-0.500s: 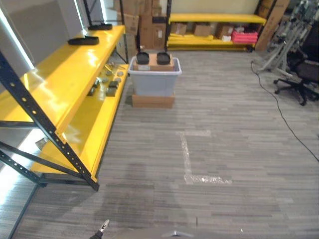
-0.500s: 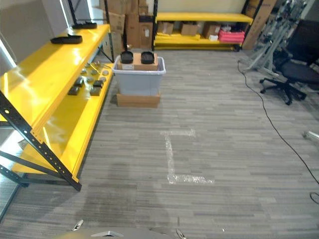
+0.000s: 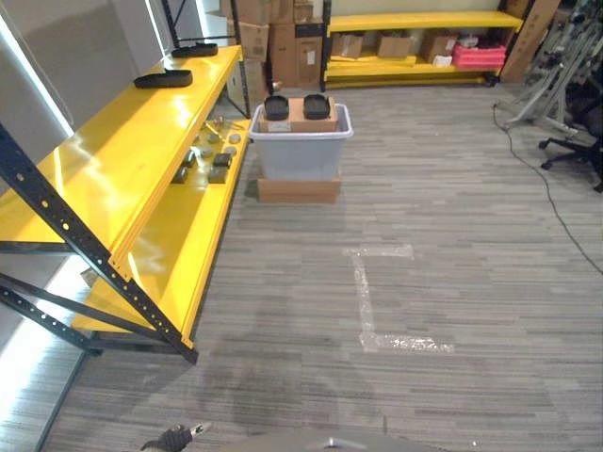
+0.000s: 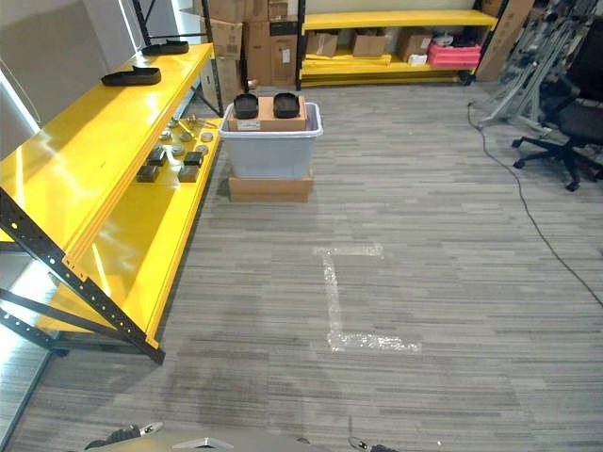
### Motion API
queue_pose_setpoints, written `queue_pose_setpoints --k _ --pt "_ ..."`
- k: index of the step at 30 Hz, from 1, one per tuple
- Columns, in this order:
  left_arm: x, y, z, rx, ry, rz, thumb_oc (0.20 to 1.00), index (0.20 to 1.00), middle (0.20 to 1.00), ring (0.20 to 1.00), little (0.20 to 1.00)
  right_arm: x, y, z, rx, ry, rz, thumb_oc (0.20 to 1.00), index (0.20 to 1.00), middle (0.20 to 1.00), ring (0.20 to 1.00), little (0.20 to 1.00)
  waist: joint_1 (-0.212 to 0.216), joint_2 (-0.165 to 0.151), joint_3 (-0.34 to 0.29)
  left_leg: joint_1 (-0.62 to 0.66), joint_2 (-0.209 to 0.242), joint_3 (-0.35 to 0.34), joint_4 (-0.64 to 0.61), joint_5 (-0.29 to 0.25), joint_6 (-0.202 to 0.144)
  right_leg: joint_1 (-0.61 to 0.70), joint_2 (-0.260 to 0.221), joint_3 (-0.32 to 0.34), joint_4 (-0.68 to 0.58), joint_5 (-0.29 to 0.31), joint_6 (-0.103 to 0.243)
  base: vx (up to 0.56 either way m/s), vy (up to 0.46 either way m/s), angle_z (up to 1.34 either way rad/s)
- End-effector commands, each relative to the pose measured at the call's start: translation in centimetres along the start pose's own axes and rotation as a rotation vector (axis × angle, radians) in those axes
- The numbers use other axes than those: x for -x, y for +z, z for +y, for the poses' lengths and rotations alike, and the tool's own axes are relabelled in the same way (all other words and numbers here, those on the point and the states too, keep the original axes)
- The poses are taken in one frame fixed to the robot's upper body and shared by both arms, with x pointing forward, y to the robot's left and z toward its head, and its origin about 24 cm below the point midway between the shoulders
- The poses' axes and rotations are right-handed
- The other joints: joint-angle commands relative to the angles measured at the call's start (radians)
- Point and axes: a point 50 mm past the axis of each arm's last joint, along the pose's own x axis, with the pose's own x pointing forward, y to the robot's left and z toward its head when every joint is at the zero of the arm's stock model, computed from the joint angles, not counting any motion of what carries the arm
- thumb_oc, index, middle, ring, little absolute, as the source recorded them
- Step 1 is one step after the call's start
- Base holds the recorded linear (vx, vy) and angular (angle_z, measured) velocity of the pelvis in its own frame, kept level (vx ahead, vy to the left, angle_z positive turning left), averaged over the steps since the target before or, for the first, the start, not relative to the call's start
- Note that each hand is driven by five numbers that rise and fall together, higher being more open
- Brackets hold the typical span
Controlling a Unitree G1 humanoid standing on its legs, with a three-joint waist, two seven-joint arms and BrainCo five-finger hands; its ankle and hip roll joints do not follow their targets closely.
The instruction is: Move parts from the plastic box to the shelf.
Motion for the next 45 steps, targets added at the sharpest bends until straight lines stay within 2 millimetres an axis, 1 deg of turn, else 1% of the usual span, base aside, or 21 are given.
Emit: queue_pose_setpoints --k 1,3,5,10,16,19,22,23,28,29,30,31,33,34,35,38,40,41,42,44,45 --pt "-0.2 2.2 1.1 0.000 0.046 -0.057 1.000 1.000 1.000 1.000 1.000 -0.1 0.8 0.5 0.049 -0.007 -0.013 1.000 1.000 1.000 1.000 1.000 -0.003 -0.044 0.009 0.008 0.033 -0.048 -0.041 0.018 -0.087 0.040 -0.087 0.010 -0.004 0.002 0.112 -0.01 0.043 0.01" --pt "-0.2 2.2 1.1 -0.007 0.046 -0.060 1.000 1.000 1.000 1.000 1.000 -0.1 0.9 0.5 0.050 -0.006 -0.016 1.000 1.000 1.000 1.000 1.000 -0.003 -0.044 0.011 0.007 0.032 -0.048 -0.041 0.017 -0.086 0.040 -0.089 0.010 -0.004 0.004 0.113 -0.01 0.044 0.01" --pt "-0.2 2.5 1.2 -0.014 0.052 -0.076 1.000 1.000 1.000 1.000 1.000 -0.2 1.7 0.6 0.072 -0.012 -0.049 1.000 1.000 1.000 1.000 1.000 -0.003 -0.044 0.017 0.006 0.027 -0.048 -0.041 0.015 -0.081 0.035 -0.095 0.012 0.000 0.007 0.118 -0.02 0.079 0.00" --pt "-0.2 2.8 1.3 -0.007 0.058 -0.091 1.000 1.000 1.000 1.000 1.000 -0.2 1.9 0.9 0.083 0.011 -0.052 1.000 1.000 1.000 1.000 1.000 0.001 -0.052 0.022 0.003 0.019 -0.050 -0.041 0.013 -0.073 0.024 -0.105 0.013 0.019 0.009 0.124 -0.02 0.062 0.00" --pt "-0.2 3.1 1.8 -0.011 0.063 -0.103 1.000 1.000 1.000 1.000 1.000 -0.3 2.8 1.0 0.142 -0.002 -0.064 1.000 1.000 1.000 1.000 1.000 0.009 -0.062 0.040 0.003 0.003 -0.054 -0.034 0.001 -0.047 -0.017 -0.122 0.032 0.101 0.010 0.139 0.00 0.091 0.00" --pt "-0.1 3.4 2.2 -0.026 0.076 -0.114 1.000 1.000 1.000 1.000 1.000 -0.2 4.2 1.2 0.133 -0.016 -0.114 1.000 1.000 1.000 1.000 1.000 0.007 -0.061 0.056 0.001 0.001 -0.050 -0.032 0.001 -0.039 -0.048 -0.119 0.052 0.145 0.015 0.148 0.00 0.097 -0.02" --pt "-0.1 3.4 2.8 -0.029 0.102 -0.110 1.000 1.000 1.000 1.000 1.000 -0.2 5.0 1.8 0.111 -0.008 -0.151 1.000 1.000 1.000 1.000 1.000 0.003 -0.058 0.065 0.003 0.001 -0.047 -0.037 0.004 -0.033 -0.072 -0.106 0.070 0.197 0.012 0.148 0.02 0.068 -0.12" --pt "-0.1 3.4 3.0 -0.029 0.108 -0.112 1.000 1.000 1.000 1.000 1.000 -0.2 4.9 1.9 0.108 -0.003 -0.154 1.000 1.000 1.000 1.000 1.000 0.001 -0.057 0.066 0.004 0.002 -0.046 -0.040 0.004 -0.034 -0.074 -0.101 0.071 0.192 0.007 0.146 0.06 0.034 -0.13" --pt "0.0 4.2 3.6 -0.023 0.129 -0.136 1.000 1.000 1.000 1.000 1.000 -0.3 4.3 1.9 0.109 0.000 -0.139 1.000 1.000 1.000 1.000 1.000 -0.010 -0.061 0.064 -0.005 0.000 -0.039 -0.041 0.001 -0.046 -0.086 -0.079 0.060 0.089 0.029 0.120 0.05 -0.033 -0.09" --pt "0.0 4.4 3.5 -0.019 0.128 -0.140 1.000 1.000 1.000 1.000 1.000 -0.3 4.1 2.0 0.109 0.004 -0.131 1.000 1.000 1.000 1.000 1.000 -0.012 -0.063 0.064 -0.003 0.001 -0.038 -0.041 0.002 -0.047 -0.083 -0.075 0.059 0.085 0.026 0.117 0.08 -0.083 -0.05" --pt "0.0 4.5 3.5 -0.007 0.130 -0.148 1.000 1.000 1.000 1.000 1.000 -0.3 3.8 2.0 0.112 0.008 -0.120 1.000 1.000 1.000 1.000 1.000 -0.010 -0.064 0.062 0.002 0.003 -0.032 -0.041 0.003 -0.050 -0.073 -0.081 0.039 0.073 0.025 0.118 0.11 -0.144 0.00" --pt "-0.1 5.1 3.2 -0.012 0.137 -0.166 1.000 1.000 1.000 1.000 1.000 -0.3 3.2 2.1 0.134 0.016 -0.107 1.000 1.000 1.000 1.000 1.000 -0.014 -0.063 0.059 0.005 0.006 -0.032 -0.041 0.005 -0.058 -0.058 -0.072 0.042 0.063 0.018 0.112 0.08 -0.113 0.02" --pt "-0.1 5.1 3.2 -0.012 0.136 -0.166 1.000 1.000 1.000 1.000 1.000 -0.3 3.2 2.1 0.134 0.016 -0.107 1.000 1.000 1.000 1.000 1.000 -0.014 -0.063 0.059 0.006 0.006 -0.032 -0.041 0.005 -0.058 -0.057 -0.072 0.042 0.063 0.018 0.112 0.05 -0.089 0.04" --pt "-0.1 5.1 2.5 0.008 0.114 -0.164 1.000 1.000 1.000 1.000 1.000 -0.3 2.6 1.9 0.194 0.020 -0.084 1.000 1.000 1.000 1.000 1.000 -0.014 -0.062 0.054 0.010 0.012 -0.039 -0.039 0.005 -0.069 -0.038 -0.062 0.036 0.040 0.015 0.103 0.09 -0.158 -0.02" --pt "-0.2 5.1 2.1 0.014 0.102 -0.163 1.000 1.000 1.000 1.000 1.000 -0.3 2.5 1.8 0.199 0.015 -0.077 1.000 1.000 1.000 1.000 1.000 -0.014 -0.061 0.053 0.012 0.016 -0.040 -0.035 0.004 -0.073 -0.031 -0.058 0.032 0.033 0.014 0.099 0.11 -0.192 -0.02" --pt "-0.2 5.4 1.1 0.012 0.077 -0.167 1.000 1.000 1.000 1.000 1.000 -0.2 2.4 1.3 0.163 0.003 -0.074 1.000 1.000 1.000 1.000 1.000 -0.022 -0.055 0.055 0.007 0.028 -0.045 -0.018 0.003 -0.087 -0.013 -0.048 0.032 0.010 0.010 0.088 0.08 -0.158 0.02" --pt "-0.3 4.9 0.6 0.039 0.065 -0.150 1.000 1.000 1.000 1.000 1.000 -0.2 2.4 0.9 0.129 -0.005 -0.074 1.000 1.000 1.000 1.000 1.000 -0.023 -0.053 0.057 0.004 0.037 -0.044 0.003 -0.003 -0.097 -0.003 -0.044 0.027 0.004 0.005 0.081 0.09 -0.171 -0.01" --pt "-0.3 4.5 0.3 0.063 0.054 -0.132 1.000 1.000 1.000 1.000 1.000 -0.2 2.5 0.7 0.106 -0.014 -0.079 1.000 1.000 1.000 1.000 1.000 -0.024 -0.051 0.060 -0.002 0.043 -0.043 0.029 -0.010 -0.104 0.000 -0.040 0.028 0.006 0.000 0.076 0.12 -0.235 -0.01" --pt "-0.3 4.3 -0.1 0.060 0.038 -0.123 1.000 1.000 1.000 1.000 1.000 -0.1 2.9 0.3 0.080 -0.024 -0.086 1.000 1.000 1.000 1.000 1.000 -0.025 -0.052 0.073 -0.030 0.048 -0.036 0.122 -0.021 -0.122 0.007 -0.036 0.029 0.009 -0.009 0.065 0.11 -0.235 -0.01" --pt "-0.3 4.0 -0.5 0.042 0.030 -0.113 1.000 1.000 1.000 1.000 1.000 -0.1 3.4 -0.2 0.080 -0.034 -0.099 1.000 1.000 1.000 1.000 1.000 -0.020 -0.055 0.099 -0.086 0.035 -0.042 0.254 -0.005 -0.143 0.019 -0.039 0.027 0.007 -0.009 0.056 0.07 -0.187 -0.12" --pt "-0.3 4.0 -0.5 0.040 0.029 -0.111 1.000 1.000 1.000 1.000 1.000 -0.1 3.6 -0.4 0.088 -0.039 -0.102 1.000 1.000 1.000 1.000 1.000 -0.014 -0.057 0.108 -0.104 0.027 -0.049 0.289 0.006 -0.149 0.028 -0.043 0.026 0.002 -0.009 0.053 0.07 -0.129 -0.21"
